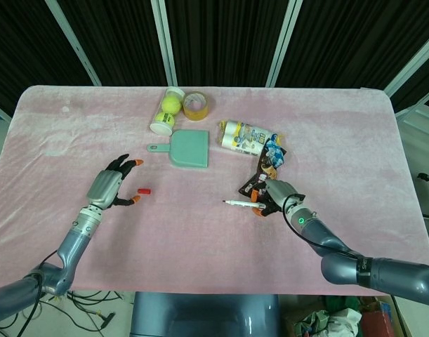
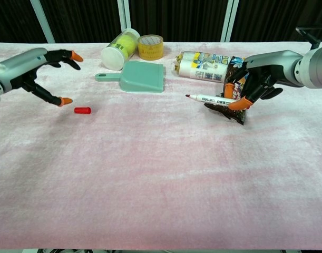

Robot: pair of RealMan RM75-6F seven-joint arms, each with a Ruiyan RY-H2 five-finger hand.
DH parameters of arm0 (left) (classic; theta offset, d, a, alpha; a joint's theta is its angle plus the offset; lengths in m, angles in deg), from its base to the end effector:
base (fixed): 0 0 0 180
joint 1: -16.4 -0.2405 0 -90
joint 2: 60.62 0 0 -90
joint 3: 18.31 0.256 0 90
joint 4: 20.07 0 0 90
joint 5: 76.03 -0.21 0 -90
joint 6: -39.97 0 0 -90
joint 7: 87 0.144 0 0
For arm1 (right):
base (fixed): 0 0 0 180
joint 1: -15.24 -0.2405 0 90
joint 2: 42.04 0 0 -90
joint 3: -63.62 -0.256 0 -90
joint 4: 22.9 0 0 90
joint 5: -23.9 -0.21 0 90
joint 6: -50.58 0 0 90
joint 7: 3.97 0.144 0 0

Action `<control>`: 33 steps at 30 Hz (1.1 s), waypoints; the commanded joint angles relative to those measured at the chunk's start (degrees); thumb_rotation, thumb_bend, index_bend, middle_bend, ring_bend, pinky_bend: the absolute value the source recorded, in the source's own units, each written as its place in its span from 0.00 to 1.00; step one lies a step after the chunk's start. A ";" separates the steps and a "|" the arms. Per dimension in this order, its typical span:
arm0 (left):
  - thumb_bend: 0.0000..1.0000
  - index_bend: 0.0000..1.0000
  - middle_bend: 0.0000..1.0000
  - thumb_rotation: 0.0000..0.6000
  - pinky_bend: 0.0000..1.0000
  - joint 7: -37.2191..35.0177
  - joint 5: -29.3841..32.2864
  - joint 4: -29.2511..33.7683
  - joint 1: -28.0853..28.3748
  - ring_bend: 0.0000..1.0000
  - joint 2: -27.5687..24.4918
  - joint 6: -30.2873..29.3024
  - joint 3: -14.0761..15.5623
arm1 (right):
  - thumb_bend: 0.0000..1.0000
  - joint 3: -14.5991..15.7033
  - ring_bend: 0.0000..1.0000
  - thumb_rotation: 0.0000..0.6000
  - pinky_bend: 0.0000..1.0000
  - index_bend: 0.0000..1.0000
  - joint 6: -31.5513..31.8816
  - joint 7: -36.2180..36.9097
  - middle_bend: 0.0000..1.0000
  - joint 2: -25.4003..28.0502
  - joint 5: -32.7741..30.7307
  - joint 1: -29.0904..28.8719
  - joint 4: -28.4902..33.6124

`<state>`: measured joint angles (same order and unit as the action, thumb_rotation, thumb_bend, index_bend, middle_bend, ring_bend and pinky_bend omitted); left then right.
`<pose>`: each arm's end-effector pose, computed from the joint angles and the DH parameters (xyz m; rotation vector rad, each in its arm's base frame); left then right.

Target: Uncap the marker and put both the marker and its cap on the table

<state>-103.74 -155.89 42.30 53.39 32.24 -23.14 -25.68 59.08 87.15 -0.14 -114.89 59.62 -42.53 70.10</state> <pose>-0.2200 0.3601 0.0055 -1.6581 -1.0910 -1.2038 -0.1439 -0.3707 0.0220 1.7180 -1.6563 0.7854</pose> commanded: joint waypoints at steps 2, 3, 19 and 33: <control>0.20 0.16 0.18 1.00 0.09 5.40 -0.74 12.92 -0.80 0.00 -9.00 -5.52 -3.51 | 0.42 -0.53 1.00 1.00 1.00 0.86 -0.13 0.46 1.00 -1.15 -1.10 0.19 -0.81; 0.20 0.16 0.18 1.00 0.09 6.50 -0.82 15.31 -1.00 0.00 -10.64 -5.93 -3.78 | 0.42 -0.49 1.00 1.00 1.00 0.86 -0.42 0.36 1.00 -1.43 -1.20 0.15 -0.95; 0.20 0.16 0.18 1.00 0.07 10.74 0.40 28.06 -4.77 0.00 -21.68 -8.48 -4.42 | 0.37 0.64 1.00 1.00 1.00 0.86 6.19 -7.04 1.00 -10.69 -3.05 -0.23 -6.65; 0.20 0.15 0.18 1.00 0.05 11.64 -1.91 27.43 -5.33 0.00 -22.15 -10.11 -4.14 | 0.31 0.09 1.00 1.00 1.00 0.51 5.81 -11.28 1.00 -14.41 -6.42 0.28 -8.40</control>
<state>-92.61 -157.55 69.96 48.12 9.94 -32.87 -29.79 59.45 93.24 -11.57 -129.38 53.26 -42.36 61.54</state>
